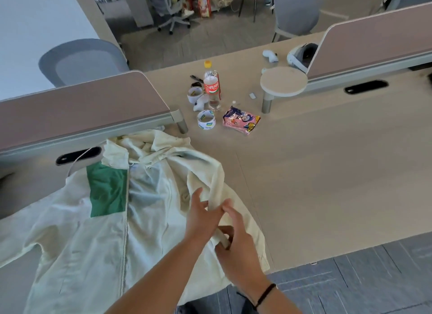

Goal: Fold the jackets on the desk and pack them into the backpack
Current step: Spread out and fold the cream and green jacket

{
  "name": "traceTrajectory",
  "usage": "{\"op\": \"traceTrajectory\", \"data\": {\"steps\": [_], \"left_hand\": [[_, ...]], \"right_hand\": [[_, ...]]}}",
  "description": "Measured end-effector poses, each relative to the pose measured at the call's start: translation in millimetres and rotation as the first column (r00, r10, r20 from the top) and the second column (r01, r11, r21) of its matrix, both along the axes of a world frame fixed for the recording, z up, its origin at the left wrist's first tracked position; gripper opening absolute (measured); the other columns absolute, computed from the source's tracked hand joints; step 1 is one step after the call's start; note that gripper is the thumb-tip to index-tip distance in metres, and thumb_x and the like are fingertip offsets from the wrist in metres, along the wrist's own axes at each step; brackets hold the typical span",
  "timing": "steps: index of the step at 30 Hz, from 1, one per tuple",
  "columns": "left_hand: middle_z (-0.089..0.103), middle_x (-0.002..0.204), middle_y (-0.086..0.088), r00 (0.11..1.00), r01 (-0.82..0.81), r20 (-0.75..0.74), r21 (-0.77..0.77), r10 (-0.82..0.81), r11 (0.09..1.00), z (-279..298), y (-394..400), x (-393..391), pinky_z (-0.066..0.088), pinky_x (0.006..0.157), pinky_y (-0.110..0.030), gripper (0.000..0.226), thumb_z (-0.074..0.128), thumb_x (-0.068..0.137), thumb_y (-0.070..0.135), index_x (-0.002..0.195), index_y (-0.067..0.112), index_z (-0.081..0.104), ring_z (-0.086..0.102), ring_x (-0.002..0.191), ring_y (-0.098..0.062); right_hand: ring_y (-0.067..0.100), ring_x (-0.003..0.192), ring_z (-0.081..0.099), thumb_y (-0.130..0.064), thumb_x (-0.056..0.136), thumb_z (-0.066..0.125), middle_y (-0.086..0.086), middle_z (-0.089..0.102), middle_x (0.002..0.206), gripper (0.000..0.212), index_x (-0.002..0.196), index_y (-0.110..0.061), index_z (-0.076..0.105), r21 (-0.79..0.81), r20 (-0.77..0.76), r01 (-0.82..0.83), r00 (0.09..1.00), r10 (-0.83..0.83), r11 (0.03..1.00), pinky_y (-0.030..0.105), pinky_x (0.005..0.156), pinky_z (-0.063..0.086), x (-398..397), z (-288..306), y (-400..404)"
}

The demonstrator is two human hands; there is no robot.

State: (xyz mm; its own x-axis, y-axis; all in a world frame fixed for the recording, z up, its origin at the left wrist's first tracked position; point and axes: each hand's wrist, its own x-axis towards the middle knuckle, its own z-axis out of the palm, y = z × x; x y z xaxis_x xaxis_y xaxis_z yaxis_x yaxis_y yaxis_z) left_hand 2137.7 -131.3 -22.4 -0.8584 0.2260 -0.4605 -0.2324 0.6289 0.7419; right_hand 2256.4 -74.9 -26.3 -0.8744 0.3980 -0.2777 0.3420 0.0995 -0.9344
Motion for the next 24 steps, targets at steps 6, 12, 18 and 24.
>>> {"op": "traceTrajectory", "data": {"steps": [6,12,18,24], "left_hand": [[0.064,0.064,0.001,0.985,-0.080,-0.171,-0.255,0.037,0.964,-1,-88,-33,0.045,0.050,-0.029,0.075,0.056,0.077,0.005,0.143,0.031,0.032,0.063,0.066,-0.015],[0.068,0.079,-0.009,0.900,-0.408,0.127,-0.086,0.416,0.909,-35,-209,-36,0.043,0.051,-0.029,0.050,0.060,0.086,-0.003,0.129,0.019,0.055,0.054,0.056,-0.021],[0.070,0.108,-0.014,0.940,-0.308,0.062,-0.269,0.336,0.913,-70,-278,-12,0.054,0.078,-0.038,0.053,0.062,0.092,0.015,0.140,0.017,0.040,0.067,0.090,-0.032],[0.059,0.127,-0.006,0.996,-0.089,-0.020,-0.256,0.087,0.963,-83,-253,-18,0.049,0.083,-0.037,0.073,0.068,0.089,0.021,0.147,0.028,0.024,0.058,0.107,-0.024]], "right_hand": [[0.003,0.088,0.064,-0.026,0.080,0.074,-0.014,0.069,0.108,0.092,0.145,-0.056,0.016,-0.055,0.001,-0.170,0.985,0.171,0.984,0.018,0.078,0.053,-16,-7,-38],[0.000,0.116,0.054,-0.058,0.087,0.063,-0.019,0.061,0.124,0.076,0.147,-0.051,0.018,0.067,0.175,-0.299,0.943,0.284,0.952,0.016,0.092,0.042,-44,-36,-69],[0.017,0.140,0.041,-0.032,0.092,0.061,-0.007,0.034,0.158,0.079,0.156,-0.031,0.015,0.352,0.354,-0.348,0.909,0.221,0.869,0.034,0.112,0.039,-53,-66,-80],[0.021,0.141,0.038,-0.030,0.095,0.056,-0.001,0.031,0.159,0.081,0.158,-0.026,0.006,0.529,0.511,-0.428,0.850,0.128,0.733,0.040,0.114,0.036,-34,-78,-47]]}}
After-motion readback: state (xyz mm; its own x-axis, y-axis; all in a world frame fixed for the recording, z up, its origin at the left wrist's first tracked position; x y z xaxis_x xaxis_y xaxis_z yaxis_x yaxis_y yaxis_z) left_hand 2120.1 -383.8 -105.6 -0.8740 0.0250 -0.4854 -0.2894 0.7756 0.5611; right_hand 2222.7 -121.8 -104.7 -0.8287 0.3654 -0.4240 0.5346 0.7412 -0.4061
